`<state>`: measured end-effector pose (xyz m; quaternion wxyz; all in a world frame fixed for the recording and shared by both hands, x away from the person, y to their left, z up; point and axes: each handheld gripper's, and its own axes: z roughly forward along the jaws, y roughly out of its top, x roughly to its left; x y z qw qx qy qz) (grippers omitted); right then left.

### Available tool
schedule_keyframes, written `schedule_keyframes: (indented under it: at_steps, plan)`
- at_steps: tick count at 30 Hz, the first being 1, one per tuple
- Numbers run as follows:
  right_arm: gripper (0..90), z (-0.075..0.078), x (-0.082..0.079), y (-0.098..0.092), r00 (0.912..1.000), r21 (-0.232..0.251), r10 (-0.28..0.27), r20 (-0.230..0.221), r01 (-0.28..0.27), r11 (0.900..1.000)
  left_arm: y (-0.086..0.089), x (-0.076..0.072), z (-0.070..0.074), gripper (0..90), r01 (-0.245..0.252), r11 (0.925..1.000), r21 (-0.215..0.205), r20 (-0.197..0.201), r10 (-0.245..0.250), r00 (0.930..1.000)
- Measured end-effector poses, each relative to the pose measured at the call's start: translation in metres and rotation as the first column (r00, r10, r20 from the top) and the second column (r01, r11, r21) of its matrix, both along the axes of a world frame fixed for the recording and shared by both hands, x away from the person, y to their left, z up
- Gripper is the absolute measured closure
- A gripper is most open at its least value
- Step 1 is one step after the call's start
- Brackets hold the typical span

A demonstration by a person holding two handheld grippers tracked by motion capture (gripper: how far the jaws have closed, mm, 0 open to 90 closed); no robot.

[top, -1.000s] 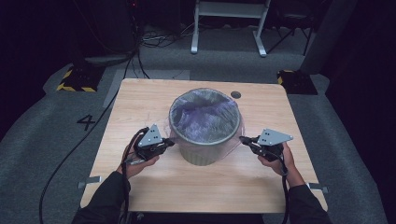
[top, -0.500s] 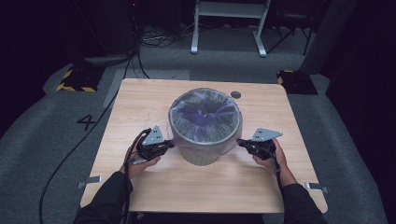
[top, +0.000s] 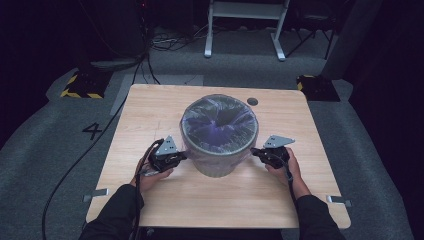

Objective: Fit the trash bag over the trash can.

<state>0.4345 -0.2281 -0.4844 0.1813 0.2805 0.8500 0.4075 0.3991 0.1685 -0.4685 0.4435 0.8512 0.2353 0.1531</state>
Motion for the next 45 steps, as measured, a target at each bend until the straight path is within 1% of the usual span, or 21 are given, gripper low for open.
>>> schedule_keyframes:
  at_steps: [7,9,10,12,15,16,18,19,22,25,26,28,29,30,32,34,35,38,40,43,45]
  plan:
    - [90.0,-0.002,0.002,-0.003,0.9994,0.012,-0.033,-0.012,0.033,0.999,0.002,0.001,-0.004,77.0,-0.015,0.9999,-0.004,-0.014,0.015,0.9998]
    - [90.0,-0.002,0.003,-0.007,0.9988,0.031,-0.047,-0.015,0.047,0.998,0.003,0.001,-0.003,76.1,-0.014,0.9999,-0.006,-0.011,0.014,0.9998]
    - [90.0,-0.002,0.003,-0.008,0.9985,0.044,-0.051,-0.018,0.052,0.998,0.003,0.0,-0.003,74.1,-0.012,0.9998,-0.014,-0.014,0.012,0.9998]
    - [90.0,-0.002,0.004,-0.012,0.9975,0.056,-0.067,-0.019,0.068,0.996,0.004,-0.001,-0.001,70.1,-0.009,0.9999,-0.014,-0.009,0.009,0.9999]
    - [88.3,-0.001,0.004,-0.015,0.9962,0.061,-0.086,-0.018,0.087,0.994,0.004,-0.003,0.001,57.2,-0.018,0.9998,-0.012,-0.013,0.018,0.9998]
    - [85.7,-0.001,0.005,-0.016,0.9958,0.06,-0.09,-0.016,0.09,0.994,0.005,-0.005,0.002,51.4,-0.022,0.9996,-0.015,-0.016,0.022,0.9996]
    - [80.8,0.0,0.004,-0.019,0.9943,0.055,-0.107,-0.01,0.107,0.993,0.006,-0.007,0.004,34.2,-0.048,0.9987,-0.018,-0.019,0.048,0.9987]
    - [78.5,0.001,0.005,-0.021,0.993,0.06,-0.117,-0.009,0.118,0.991,0.007,-0.009,0.005,28.0,-0.05,0.9985,-0.022,-0.019,0.05,0.9986]
    - [66.2,0.003,0.006,-0.028,0.9905,0.08,-0.136,-0.022,0.137,0.987,0.012,-0.014,0.009,15.5,-0.057,0.9974,-0.044,-0.025,0.056,0.9981]
    - [51.1,0.005,0.006,-0.033,0.9891,0.087,-0.143,-0.033,0.145,0.986,0.016,-0.021,0.011,14.9,-0.064,0.9972,-0.038,-0.006,0.064,0.9979]
    - [46.8,0.006,0.006,-0.034,0.9904,0.097,-0.132,-0.04,0.136,0.986,0.017,-0.023,0.011,15.8,-0.067,0.9975,-0.024,0.002,0.067,0.9977]
    - [37.3,0.008,0.006,-0.036,0.9911,0.1,-0.123,-0.051,0.128,0.987,0.02,-0.028,0.011,15.5,-0.074,0.9971,-0.017,0.018,0.075,0.997]
    - [35.1,0.009,0.005,-0.037,0.9924,0.095,-0.113,-0.048,0.118,0.989,0.021,-0.03,0.011,15.2,-0.074,0.9972,-0.009,0.021,0.074,0.997]
    - [31.9,0.01,0.004,-0.037,0.9928,0.093,-0.11,-0.047,0.114,0.989,0.022,-0.031,0.01,15.3,-0.084,0.9965,-0.001,0.02,0.084,0.9963]
    - [25.1,0.012,0.002,-0.038,0.9935,0.091,-0.104,-0.045,0.108,0.99,0.025,-0.032,0.009,15.4,-0.091,0.9957,-0.013,0.002,0.091,0.9958]
    - [21.4,0.014,0.0,-0.037,0.995,0.069,-0.093,-0.037,0.095,0.993,0.027,-0.035,0.009,15.5,-0.093,0.9955,-0.017,-0.008,0.093,0.9956]
    - [20.2,0.016,-0.002,-0.037,0.9961,0.063,-0.084,-0.029,0.085,0.994,0.029,-0.037,0.009,15.5,-0.093,0.9956,-0.014,-0.005,0.092,0.9957]
    - [18.2,0.021,-0.007,-0.039,0.9977,0.064,-0.067,-0.012,0.067,0.996,0.033,-0.043,0.009,15.5,-0.096,0.9954,-0.005,-0.002,0.096,0.9954]
    - [18.0,0.025,-0.009,-0.042,0.9987,0.073,-0.049,-0.01,0.05,0.996,0.035,-0.046,0.007,15.5,-0.1,0.9949,-0.005,-0.013,0.1,0.9949]
    - [17.6,0.027,-0.012,-0.045,0.9991,0.055,-0.042,-0.003,0.042,0.998,0.038,-0.05,0.004,15.5,-0.107,0.9942,0.006,-0.023,0.107,0.9939]
    - [17.6,0.028,-0.014,-0.048,0.9987,0.041,-0.05,0.006,0.05,0.998,0.039,-0.052,0.001,15.6,-0.102,0.9946,0.016,-0.028,0.103,0.9943]
